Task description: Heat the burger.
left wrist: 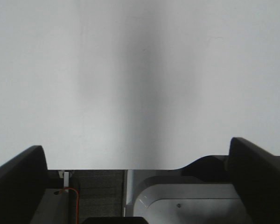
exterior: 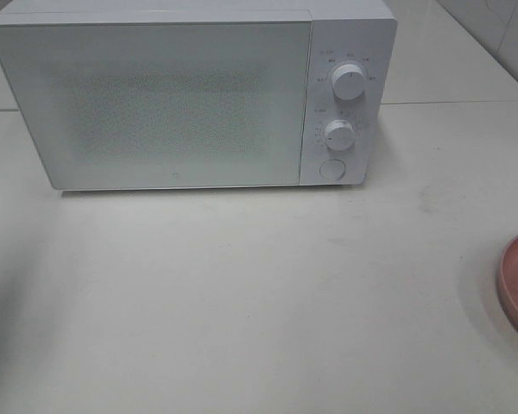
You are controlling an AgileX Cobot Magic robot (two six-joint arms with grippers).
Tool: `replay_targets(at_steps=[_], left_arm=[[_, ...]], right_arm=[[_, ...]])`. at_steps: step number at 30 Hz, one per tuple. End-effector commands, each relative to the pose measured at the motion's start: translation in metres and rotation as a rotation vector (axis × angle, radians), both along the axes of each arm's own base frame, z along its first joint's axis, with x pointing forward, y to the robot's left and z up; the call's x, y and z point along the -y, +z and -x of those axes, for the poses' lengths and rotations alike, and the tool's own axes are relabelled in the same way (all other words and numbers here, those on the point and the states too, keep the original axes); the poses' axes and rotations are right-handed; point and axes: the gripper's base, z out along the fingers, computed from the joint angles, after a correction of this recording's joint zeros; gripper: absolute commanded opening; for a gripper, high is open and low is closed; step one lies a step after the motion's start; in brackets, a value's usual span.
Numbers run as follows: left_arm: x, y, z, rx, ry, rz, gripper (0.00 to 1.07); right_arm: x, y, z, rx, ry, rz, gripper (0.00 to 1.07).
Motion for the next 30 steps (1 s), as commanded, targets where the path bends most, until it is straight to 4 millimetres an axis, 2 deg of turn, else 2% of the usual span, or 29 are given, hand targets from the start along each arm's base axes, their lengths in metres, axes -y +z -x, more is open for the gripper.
replay_targets(at_steps=[1,2,3,5,6,7,9,11,15,17,20,22,26,28,30], left_arm=[[-0.005,0.0,0.029,-0.026,0.047,-0.055,1.0],[-0.004,-0.003,0.041,-0.001,0.042,-0.066,1.0],[-0.004,-0.003,0.041,-0.001,0.042,-0.066,1.0],[-0.002,-0.005,0.06,0.051,0.042,-0.063,1.0],[-0.002,-0.005,0.06,0.051,0.042,-0.063,1.0],[-0.001,-0.007,0.074,0.08,0.035,-0.06,1.0],[0.0,-0.009,0.08,0.093,0.016,-0.064,1.0],[0.003,-0.012,0.099,0.177,-0.024,-0.063,1.0],[0.007,-0.016,0.115,0.261,-0.024,-0.046,1.0],[0.009,-0.023,0.136,0.364,-0.02,-0.049,1.0],[0.009,-0.023,0.141,0.404,-0.021,-0.054,1.0],[0.01,-0.022,0.158,0.5,-0.019,-0.062,1.0],[0.011,-0.022,0.172,0.621,-0.014,-0.073,1.0],[0.012,-0.02,0.191,0.741,-0.011,-0.085,1.0],[0.013,-0.02,0.195,0.765,-0.011,-0.087,1.0]], right_arm=[[0.0,0.0,0.004,0.032,-0.003,0.008,0.76],[0.0,0.0,0.004,0.032,-0.003,0.008,0.76],[0.0,0.0,0.004,0.032,-0.003,0.008,0.76],[0.0,0.0,0.004,0.032,-0.003,0.008,0.76],[0.0,0.0,0.004,0.032,-0.003,0.008,0.76],[0.0,0.0,0.004,0.032,-0.003,0.008,0.76],[0.0,0.0,0.004,0.032,-0.003,0.008,0.76],[0.0,0.0,0.004,0.032,-0.003,0.008,0.76],[0.0,0.0,0.004,0.032,-0.003,0.008,0.76],[0.0,0.0,0.004,0.032,-0.003,0.008,0.76],[0.0,0.0,0.004,0.032,-0.003,0.008,0.76],[0.0,0.0,0.004,0.032,-0.003,0.008,0.76],[0.0,0.0,0.004,0.032,-0.003,0.008,0.76],[0.0,0.0,0.004,0.032,-0.003,0.008,0.76],[0.0,0.0,0.004,0.032,-0.003,0.008,0.76]])
